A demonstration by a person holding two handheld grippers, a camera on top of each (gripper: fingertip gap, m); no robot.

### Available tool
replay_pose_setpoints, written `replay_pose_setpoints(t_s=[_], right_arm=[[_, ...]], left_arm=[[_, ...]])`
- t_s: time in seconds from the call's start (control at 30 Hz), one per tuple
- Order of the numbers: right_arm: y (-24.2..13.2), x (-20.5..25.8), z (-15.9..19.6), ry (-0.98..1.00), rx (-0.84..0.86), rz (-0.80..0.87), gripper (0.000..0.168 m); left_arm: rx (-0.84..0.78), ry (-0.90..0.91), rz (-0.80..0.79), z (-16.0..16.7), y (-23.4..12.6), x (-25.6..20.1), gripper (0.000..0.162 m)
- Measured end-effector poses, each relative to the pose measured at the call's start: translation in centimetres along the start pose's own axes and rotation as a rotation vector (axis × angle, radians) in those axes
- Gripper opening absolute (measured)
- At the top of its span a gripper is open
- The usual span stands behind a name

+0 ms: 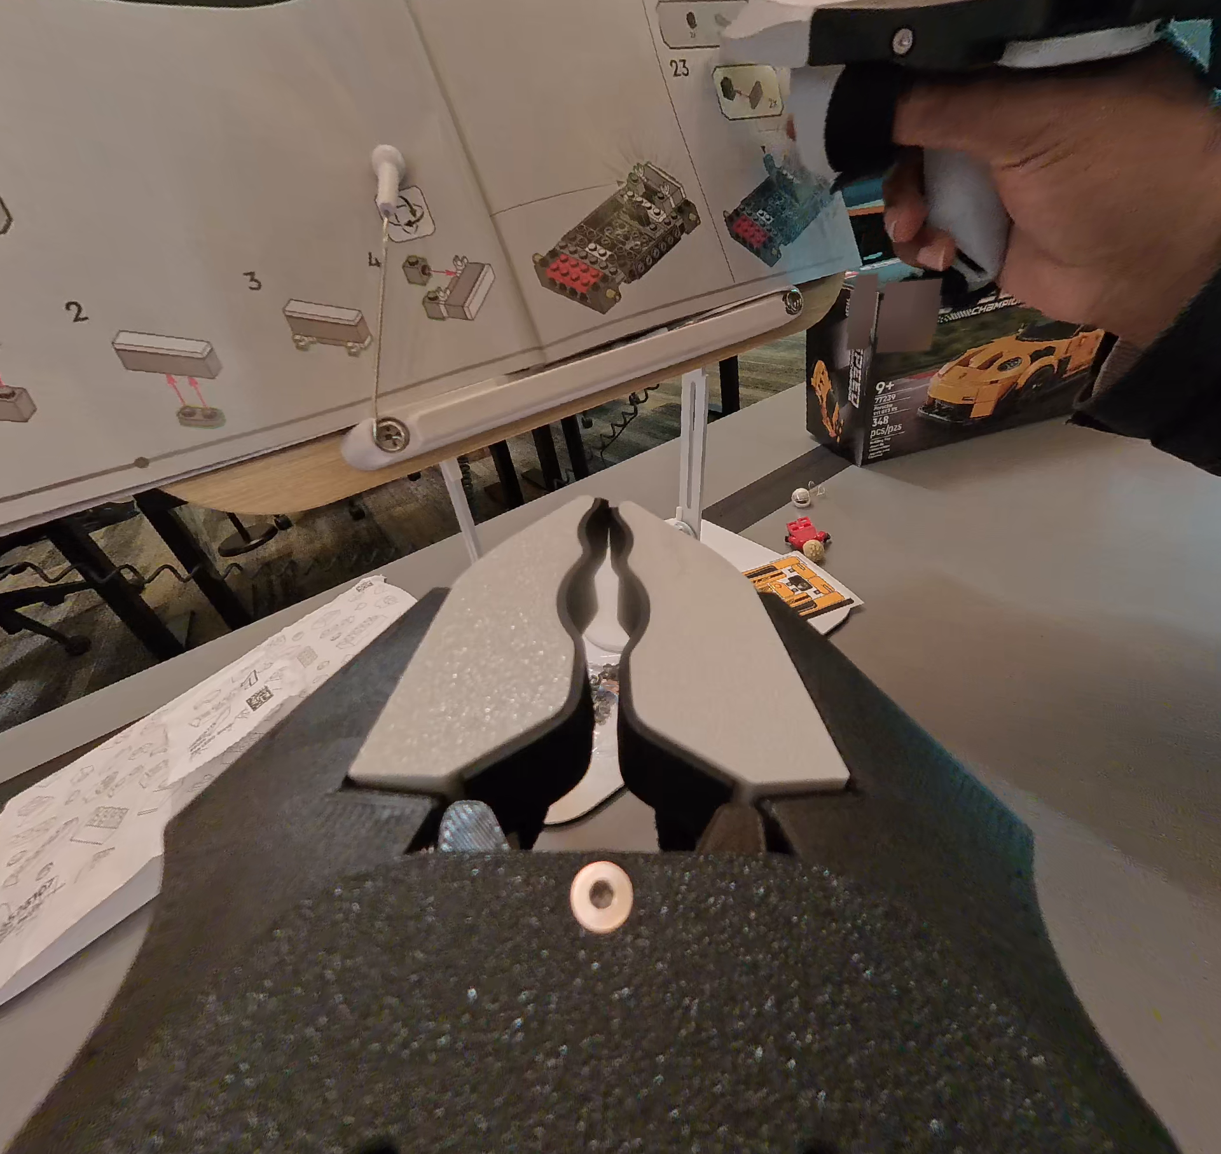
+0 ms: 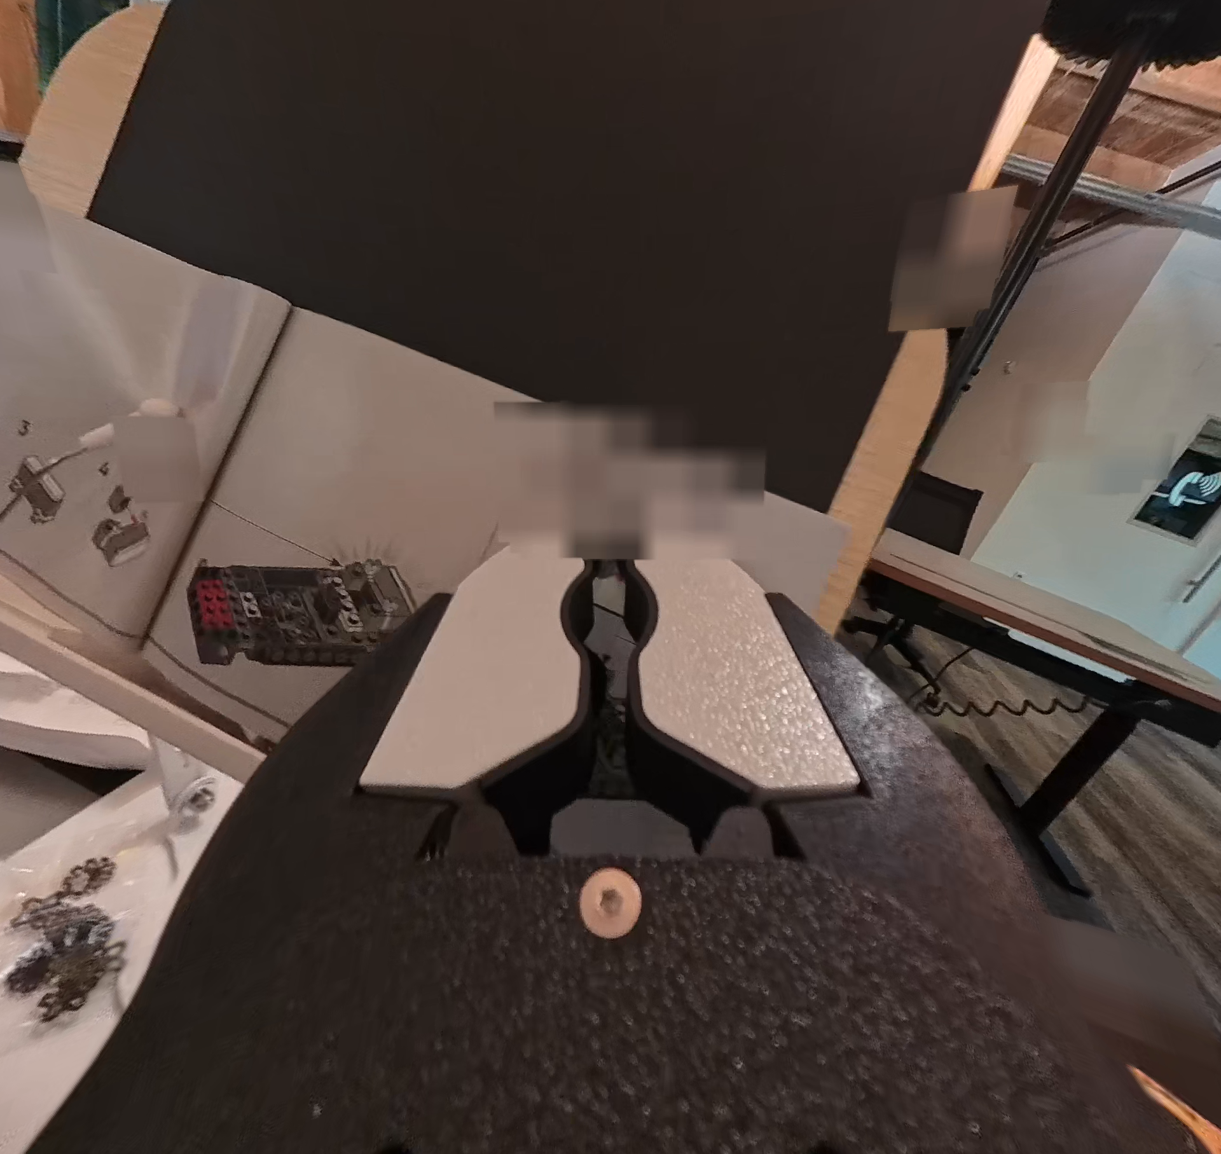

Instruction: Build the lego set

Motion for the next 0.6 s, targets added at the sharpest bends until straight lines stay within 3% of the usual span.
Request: replay_pose_setpoints(t_s=[0.4,0.6], right_arm=[[-0.4,-1.2,0.0,0.028,0.006,0.016,0.0],[-1.2,-1.4,-1.0,0.048,-0.026,-0.024,0.001]], left_arm=[[-0.001,-0.005,0.006,-0.4,-0.2,0.1,0.0],[-0.02,-0.026,-0.039,-3.7,-2.3,2.7,0.0]])
Point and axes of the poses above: each gripper's, where its closed fingertips meet, y out along the fingers, z out of its underside, x = y × z across the jaws, the point moved 8 cm from there along -y, back along the fingers, and after that the axes turned 6 degrees about x, right-handed, at the moved point
